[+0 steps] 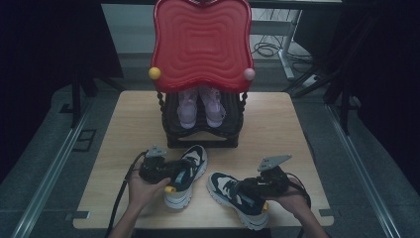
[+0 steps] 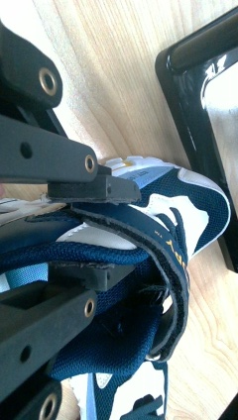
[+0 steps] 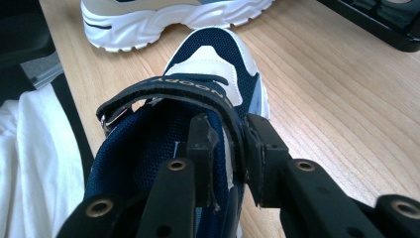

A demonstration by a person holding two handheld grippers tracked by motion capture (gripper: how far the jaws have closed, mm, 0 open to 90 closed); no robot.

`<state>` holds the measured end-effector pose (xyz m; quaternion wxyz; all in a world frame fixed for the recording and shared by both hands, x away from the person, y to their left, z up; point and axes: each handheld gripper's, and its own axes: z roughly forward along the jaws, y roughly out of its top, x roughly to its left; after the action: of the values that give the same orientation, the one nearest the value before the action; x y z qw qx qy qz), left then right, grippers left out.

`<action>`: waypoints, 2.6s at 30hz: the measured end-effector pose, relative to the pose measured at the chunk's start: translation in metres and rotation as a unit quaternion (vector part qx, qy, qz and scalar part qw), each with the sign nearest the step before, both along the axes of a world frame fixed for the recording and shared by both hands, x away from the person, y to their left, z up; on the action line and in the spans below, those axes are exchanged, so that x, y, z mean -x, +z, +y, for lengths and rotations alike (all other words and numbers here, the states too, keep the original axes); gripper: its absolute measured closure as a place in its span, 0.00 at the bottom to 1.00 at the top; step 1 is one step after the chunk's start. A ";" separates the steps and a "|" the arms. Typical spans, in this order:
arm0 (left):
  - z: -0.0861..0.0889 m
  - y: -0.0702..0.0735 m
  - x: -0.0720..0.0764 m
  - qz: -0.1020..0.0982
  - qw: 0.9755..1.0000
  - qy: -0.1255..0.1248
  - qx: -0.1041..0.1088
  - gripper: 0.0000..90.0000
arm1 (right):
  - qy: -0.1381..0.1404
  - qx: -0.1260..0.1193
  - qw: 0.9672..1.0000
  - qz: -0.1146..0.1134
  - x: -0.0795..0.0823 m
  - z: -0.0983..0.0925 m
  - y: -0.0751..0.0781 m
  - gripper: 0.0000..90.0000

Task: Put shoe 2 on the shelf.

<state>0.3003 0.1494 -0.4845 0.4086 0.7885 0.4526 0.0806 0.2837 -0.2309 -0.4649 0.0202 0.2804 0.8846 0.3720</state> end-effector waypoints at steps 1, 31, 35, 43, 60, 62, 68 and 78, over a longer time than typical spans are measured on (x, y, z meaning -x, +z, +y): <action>0.001 0.001 0.000 -0.001 1.000 0.000 0.001 0.78 | -0.002 0.000 1.000 -0.002 0.000 0.000 0.000 0.84; 0.034 0.026 0.011 -0.036 0.997 0.026 0.062 0.78 | -0.077 -0.113 0.990 -0.047 0.001 -0.030 0.010 0.86; 0.037 0.027 0.013 -0.037 0.997 0.028 0.066 0.78 | -0.085 -0.120 0.988 -0.047 0.001 -0.034 0.009 0.86; 0.041 0.024 0.020 -0.033 0.997 0.026 0.071 0.79 | -0.091 -0.129 0.986 -0.047 0.002 -0.040 0.009 0.86; 0.059 0.024 0.036 -0.042 0.995 0.039 0.082 0.79 | -0.114 -0.145 0.981 -0.058 0.005 -0.054 0.009 0.86; 0.063 0.025 0.037 -0.043 0.995 0.043 0.085 0.79 | -0.119 -0.147 0.980 -0.058 0.004 -0.056 0.008 0.86; 0.079 0.026 0.042 -0.044 0.993 0.055 0.099 0.79 | -0.134 -0.159 0.977 -0.056 0.002 -0.063 0.005 0.86; 0.099 0.029 0.044 -0.050 0.988 0.075 0.123 0.79 | -0.172 -0.180 0.966 -0.064 -0.003 -0.079 0.000 0.86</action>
<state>0.2561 0.2482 -0.4553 0.5176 0.6909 0.4959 0.0938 0.2864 -0.3095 -0.4645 0.0898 0.4028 0.7387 0.5329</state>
